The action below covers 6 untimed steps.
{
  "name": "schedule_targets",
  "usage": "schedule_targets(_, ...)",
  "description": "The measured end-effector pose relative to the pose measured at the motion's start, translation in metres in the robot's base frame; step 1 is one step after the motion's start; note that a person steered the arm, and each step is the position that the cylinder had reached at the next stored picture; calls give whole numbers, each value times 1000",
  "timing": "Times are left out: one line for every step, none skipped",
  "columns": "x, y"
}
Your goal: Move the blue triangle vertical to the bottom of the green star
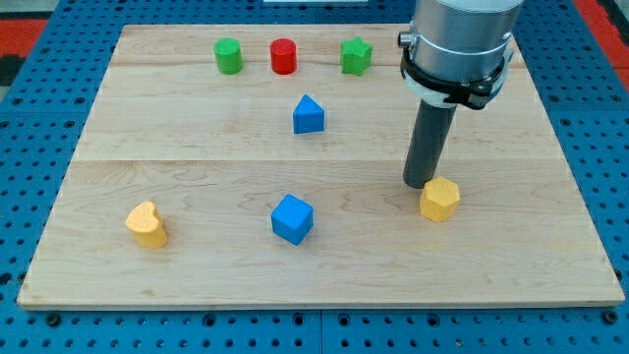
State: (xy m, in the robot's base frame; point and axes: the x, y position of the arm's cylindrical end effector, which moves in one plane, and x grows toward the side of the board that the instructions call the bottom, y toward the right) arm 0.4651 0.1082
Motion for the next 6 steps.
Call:
schedule_targets(-13,-95)
schedule_targets(-27,-200)
schedule_targets(-84,-218)
schedule_targets(-107,-179)
schedule_targets(-107,-100)
schedule_targets(-103,-40)
